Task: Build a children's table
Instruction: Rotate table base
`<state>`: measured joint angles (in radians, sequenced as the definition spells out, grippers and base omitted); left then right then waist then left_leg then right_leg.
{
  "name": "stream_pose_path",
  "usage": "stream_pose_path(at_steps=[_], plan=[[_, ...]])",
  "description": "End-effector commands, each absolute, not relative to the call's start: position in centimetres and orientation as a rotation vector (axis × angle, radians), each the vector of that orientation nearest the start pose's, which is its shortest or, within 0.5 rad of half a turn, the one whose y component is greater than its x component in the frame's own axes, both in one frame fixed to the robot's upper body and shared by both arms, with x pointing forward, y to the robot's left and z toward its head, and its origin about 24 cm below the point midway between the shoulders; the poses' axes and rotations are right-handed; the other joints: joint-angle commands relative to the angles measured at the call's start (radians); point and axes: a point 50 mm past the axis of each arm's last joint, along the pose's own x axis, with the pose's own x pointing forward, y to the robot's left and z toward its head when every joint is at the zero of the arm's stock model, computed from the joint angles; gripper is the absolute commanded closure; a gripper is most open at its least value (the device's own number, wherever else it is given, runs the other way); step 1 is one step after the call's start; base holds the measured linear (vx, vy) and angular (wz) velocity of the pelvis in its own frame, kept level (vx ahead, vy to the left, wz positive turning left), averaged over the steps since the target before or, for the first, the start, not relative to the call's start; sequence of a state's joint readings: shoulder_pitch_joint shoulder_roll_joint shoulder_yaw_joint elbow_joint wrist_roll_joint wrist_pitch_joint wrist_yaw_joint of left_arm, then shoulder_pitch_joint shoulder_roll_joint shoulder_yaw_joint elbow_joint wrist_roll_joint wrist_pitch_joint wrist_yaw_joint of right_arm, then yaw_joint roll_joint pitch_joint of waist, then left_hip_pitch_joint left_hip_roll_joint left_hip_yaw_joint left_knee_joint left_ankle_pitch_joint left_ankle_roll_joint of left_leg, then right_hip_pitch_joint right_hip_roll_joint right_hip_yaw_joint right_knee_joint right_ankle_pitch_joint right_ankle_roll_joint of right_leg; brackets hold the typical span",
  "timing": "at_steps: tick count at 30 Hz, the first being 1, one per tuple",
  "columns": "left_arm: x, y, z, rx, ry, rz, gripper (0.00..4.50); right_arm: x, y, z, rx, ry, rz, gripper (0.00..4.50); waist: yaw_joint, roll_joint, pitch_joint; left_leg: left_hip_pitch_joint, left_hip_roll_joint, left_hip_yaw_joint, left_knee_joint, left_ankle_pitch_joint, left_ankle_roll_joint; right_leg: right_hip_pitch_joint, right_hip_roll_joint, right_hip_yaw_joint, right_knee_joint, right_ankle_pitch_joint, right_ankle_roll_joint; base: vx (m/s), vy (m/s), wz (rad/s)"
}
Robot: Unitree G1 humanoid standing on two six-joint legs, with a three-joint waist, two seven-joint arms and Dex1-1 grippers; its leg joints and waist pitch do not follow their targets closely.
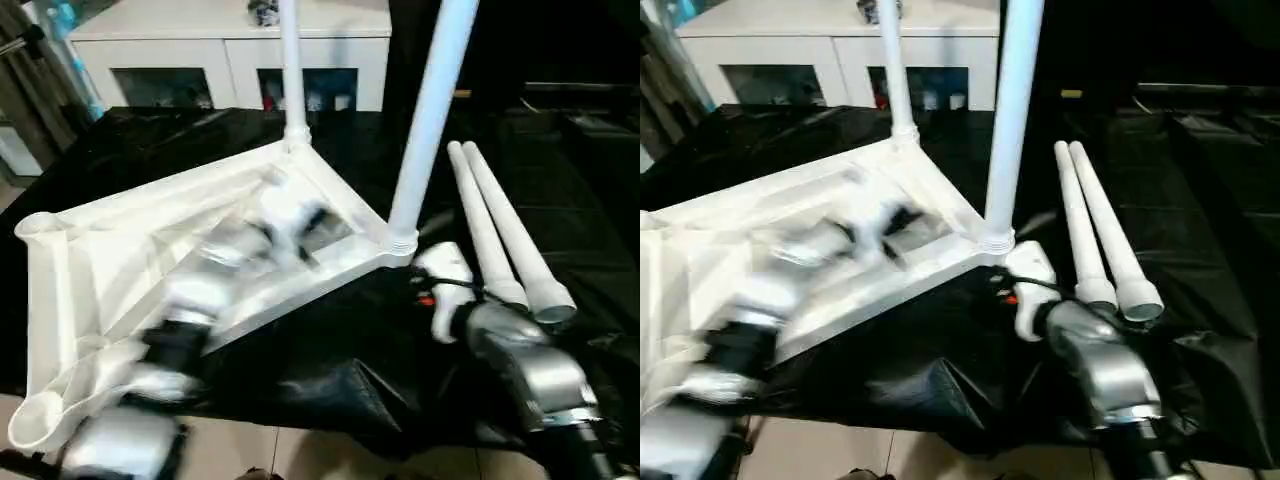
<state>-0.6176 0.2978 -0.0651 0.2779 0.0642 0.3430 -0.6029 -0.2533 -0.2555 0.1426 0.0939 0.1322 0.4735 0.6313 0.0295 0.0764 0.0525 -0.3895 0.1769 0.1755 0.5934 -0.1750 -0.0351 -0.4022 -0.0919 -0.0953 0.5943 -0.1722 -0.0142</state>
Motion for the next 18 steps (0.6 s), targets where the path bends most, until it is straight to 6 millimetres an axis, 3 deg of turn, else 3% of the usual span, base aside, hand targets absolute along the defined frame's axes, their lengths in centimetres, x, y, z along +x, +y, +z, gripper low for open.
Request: stream_pose_path(at_steps=[1, 2, 3, 4, 7, 9, 11, 14, 15, 16, 18], plan=[[34.1, 17.9, 13.0, 0.428, 0.189, -0.485, 3.56, 28.4, -12.1, 4.1, -0.081, 0.405, 0.759, 0.53, 0.003, -0.013, -0.066, 0.017, 0.05, -0.021, -0.071, -0.247, 0.045, 0.049, -0.057, 0.046, -0.075, -0.273, -0.188, 0.0, 0.0, 0.0], [34.1, 17.9, 13.0, 0.428, 0.189, -0.485, 3.56, 28.4, -12.1, 4.1, -0.081, 0.405, 0.759, 0.53, 0.002, -0.007, -0.063, 0.016, 0.049, -0.022, -0.073, -0.248, 0.04, 0.047, -0.055, 0.047, -0.075, -0.289, -0.181, 0.0, 0.0, 0.0], [33.2, 20.2, 13.0, 0.476, 0.237, -0.412, 3.56, 28.3, -11.7, 3.8, -0.082, 0.415, 0.759, 0.53, 0.006, -0.023, -0.066, 0.022, 0.052, -0.021, -0.072, -0.246, 0.034, 0.045, -0.057, 0.051, -0.074, -0.292, -0.179, 0.0, 0.0, 0.0], [33.2, 20.2, 13.0, 0.476, 0.237, -0.412, 3.56, 28.3, -11.7, 3.8, -0.082, 0.415, 0.759, 0.53, 0.01, -0.013, -0.065, 0.021, 0.053, -0.024, -0.074, -0.242, 0.031, 0.045, -0.059, 0.052, -0.069, -0.289, -0.182, 0.0, 0.0, 0.0], [29.8, 25.6, 12.5, 0.618, 0.426, -0.248, 3.56, 28.4, -11.3, 3.5, -0.098, 0.431, 0.753, 0.53, 0.006, -0.011, -0.063, 0.02, 0.054, -0.025, -0.081, -0.238, 0.013, 0.041, -0.052, 0.053, -0.063, -0.241, -0.18, 0.0, 0.0, 0.0], [29.1, 26.4, 12.1, 0.624, 0.471, -0.237, 3.83, 28.6, -11.3, 3.4, -0.101, 0.432, 0.745, 0.53, 0.007, -0.008, -0.064, 0.025, 0.055, -0.025, -0.081, -0.252, 0.007, 0.038, -0.053, 0.053, -0.063, -0.24, -0.182, 0.0, 0.0, 0.0], [27.9, 27.3, 11.6, 0.623, 0.539, -0.207, 3.99, 28.9, -11.4, 3.4, -0.104, 0.434, 0.728, 0.53, 0.014, -0.016, -0.059, 0.033, 0.053, -0.022, -0.083, -0.31, -0.011, 0.03, -0.053, 0.057, -0.067, -0.27, -0.193, 0.0, 0.0, 0.0], [26.9, 28.2, 10.5, 0.655, 0.628, -0.194, 4.09, 29.2, -11.3, 3.5, -0.082, 0.433, 0.714, 0.7, 0.022, -0.016, -0.055, 0.032, 0.05, -0.025, -0.088, -0.357, -0.026, 0.029, -0.055, 0.059, -0.073, -0.325, -0.17, 0.0, 0.0, 0.0], [26.7, 28.3, 10.4, 0.662, 0.64, -0.189, 4.32, 29.2, -11.2, 3.5, -0.08, 0.434, 0.711, 0.88, 0.022, -0.016, -0.055, 0.032, 0.05, -0.025, -0.088, -0.357, -0.026, 0.029, -0.055, 0.059, -0.073, -0.325, -0.17, 0.0, 0.0, 0.0], [26.3, 28.6, 10.1, 0.674, 0.674, -0.193, 4.32, 29.3, -11.2, 3.5, -0.081, 0.436, 0.707, 0.88, 0.025, -0.023, -0.056, 0.032, 0.051, -0.026, -0.088, -0.35, -0.031, 0.03, -0.057, 0.062, -0.072, -0.324, -0.158, 0.0, 0.0, 0.0], [25.8, 28.3, 9.0, 0.641, 0.729, -0.242, 4.46, 29.5, -11.2, 3.4, -0.081, 0.442, 0.69, 0.98, 0.024, -0.021, -0.054, 0.031, 0.05, -0.026, -0.09, -0.357, -0.038, 0.029, -0.057, 0.062, -0.074, -0.334, -0.154, 0.0, 0.0, 0.0]])
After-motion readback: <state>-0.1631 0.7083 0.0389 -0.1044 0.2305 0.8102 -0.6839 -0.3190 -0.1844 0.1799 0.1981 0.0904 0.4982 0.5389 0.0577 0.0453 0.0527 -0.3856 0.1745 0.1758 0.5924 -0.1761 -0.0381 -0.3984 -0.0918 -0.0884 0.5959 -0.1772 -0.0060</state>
